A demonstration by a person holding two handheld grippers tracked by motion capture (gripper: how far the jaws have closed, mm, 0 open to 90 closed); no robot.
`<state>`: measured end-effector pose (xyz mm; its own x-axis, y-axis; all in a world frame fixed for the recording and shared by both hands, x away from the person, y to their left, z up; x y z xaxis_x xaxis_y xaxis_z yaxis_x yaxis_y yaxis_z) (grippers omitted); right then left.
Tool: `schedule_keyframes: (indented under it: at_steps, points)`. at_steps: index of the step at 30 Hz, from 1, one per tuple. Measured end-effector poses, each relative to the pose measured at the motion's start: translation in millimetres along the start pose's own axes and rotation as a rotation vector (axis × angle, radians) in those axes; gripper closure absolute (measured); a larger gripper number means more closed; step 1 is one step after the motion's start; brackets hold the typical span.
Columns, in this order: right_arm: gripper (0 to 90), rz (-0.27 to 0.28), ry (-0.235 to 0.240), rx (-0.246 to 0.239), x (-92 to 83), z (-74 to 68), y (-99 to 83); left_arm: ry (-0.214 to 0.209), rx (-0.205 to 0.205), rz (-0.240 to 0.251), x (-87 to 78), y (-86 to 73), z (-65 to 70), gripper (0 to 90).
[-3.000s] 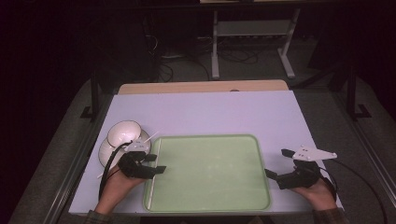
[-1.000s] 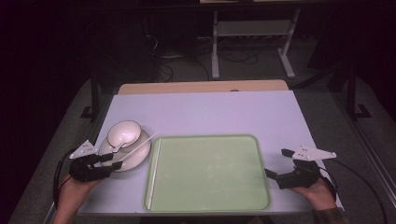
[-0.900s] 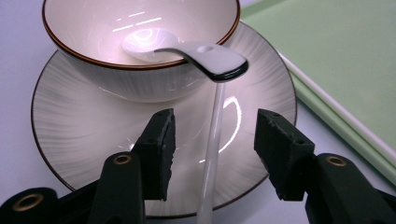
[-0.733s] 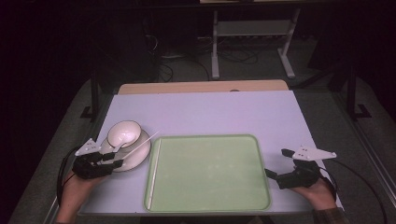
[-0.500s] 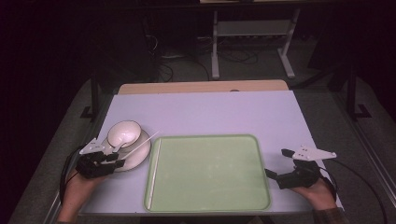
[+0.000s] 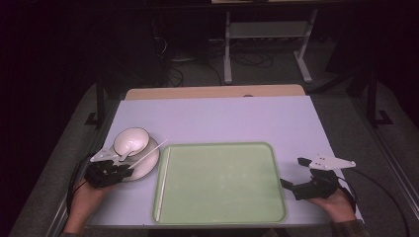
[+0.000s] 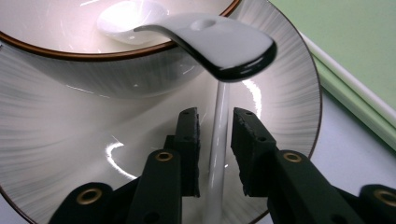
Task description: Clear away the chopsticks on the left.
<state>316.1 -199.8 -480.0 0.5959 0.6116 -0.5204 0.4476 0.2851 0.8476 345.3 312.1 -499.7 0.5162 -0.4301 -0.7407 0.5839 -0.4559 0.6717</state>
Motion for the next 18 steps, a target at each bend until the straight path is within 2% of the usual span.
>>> schedule_keyframes:
  at_steps: [8, 18]
  points:
    - [0.0, -0.001, -0.002, -0.001, -0.1, 0.1, -0.2, -0.013, 0.006, -0.008, 1.0, -1.9, -0.8, 78.8]
    - [0.0, -0.001, -0.002, -0.003, -0.3, 0.1, 0.1, -0.038, 0.026, -0.007, 1.9, -0.8, 3.9, 83.0]
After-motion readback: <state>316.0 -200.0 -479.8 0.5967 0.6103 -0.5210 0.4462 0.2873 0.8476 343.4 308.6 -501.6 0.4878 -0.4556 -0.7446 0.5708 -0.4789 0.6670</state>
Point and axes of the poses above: each handheld gripper's, and its own axes: x roughly forward along the jaws, y roughly out of its top, z roughly to its right, the point moved 10 cm from there along x, roughly forward along the jaws, and after that the axes turned 2 degrees about x, right-handed, at the moved point
